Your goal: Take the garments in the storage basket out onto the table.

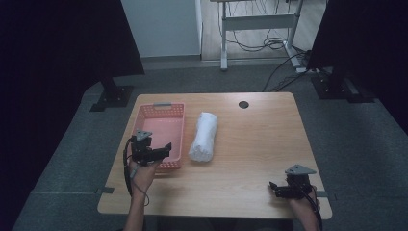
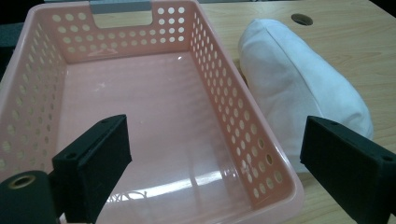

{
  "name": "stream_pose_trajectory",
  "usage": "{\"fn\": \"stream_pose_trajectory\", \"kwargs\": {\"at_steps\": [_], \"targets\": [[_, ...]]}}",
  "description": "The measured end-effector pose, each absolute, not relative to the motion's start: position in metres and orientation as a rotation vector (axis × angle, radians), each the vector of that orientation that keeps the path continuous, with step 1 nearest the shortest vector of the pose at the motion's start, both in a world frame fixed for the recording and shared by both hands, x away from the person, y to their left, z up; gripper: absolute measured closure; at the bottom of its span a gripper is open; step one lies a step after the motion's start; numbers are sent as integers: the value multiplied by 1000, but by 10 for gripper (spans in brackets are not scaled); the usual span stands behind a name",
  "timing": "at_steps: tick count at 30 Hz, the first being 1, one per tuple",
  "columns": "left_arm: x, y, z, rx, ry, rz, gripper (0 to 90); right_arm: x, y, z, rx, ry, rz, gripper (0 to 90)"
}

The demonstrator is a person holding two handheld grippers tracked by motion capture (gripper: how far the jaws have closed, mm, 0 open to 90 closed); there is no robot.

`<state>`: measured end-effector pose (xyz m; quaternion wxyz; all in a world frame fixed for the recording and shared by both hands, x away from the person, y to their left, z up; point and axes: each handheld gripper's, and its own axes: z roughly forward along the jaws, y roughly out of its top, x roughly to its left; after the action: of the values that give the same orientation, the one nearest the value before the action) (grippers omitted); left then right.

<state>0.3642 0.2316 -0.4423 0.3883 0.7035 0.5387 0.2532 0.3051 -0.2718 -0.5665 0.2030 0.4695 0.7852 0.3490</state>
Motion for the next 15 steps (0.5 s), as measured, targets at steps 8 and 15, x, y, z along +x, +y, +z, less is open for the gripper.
{"fn": "stream_pose_trajectory", "kwargs": {"at_steps": [8, 15], "targets": [[358, 238, -445, 1783, 1371, 638, 80, 305, -272, -567, 1310, 2191, 974, 78], [352, 246, -449, 1775, 1381, 645, 78, 305, -272, -567, 1310, 2191, 974, 78]]}}
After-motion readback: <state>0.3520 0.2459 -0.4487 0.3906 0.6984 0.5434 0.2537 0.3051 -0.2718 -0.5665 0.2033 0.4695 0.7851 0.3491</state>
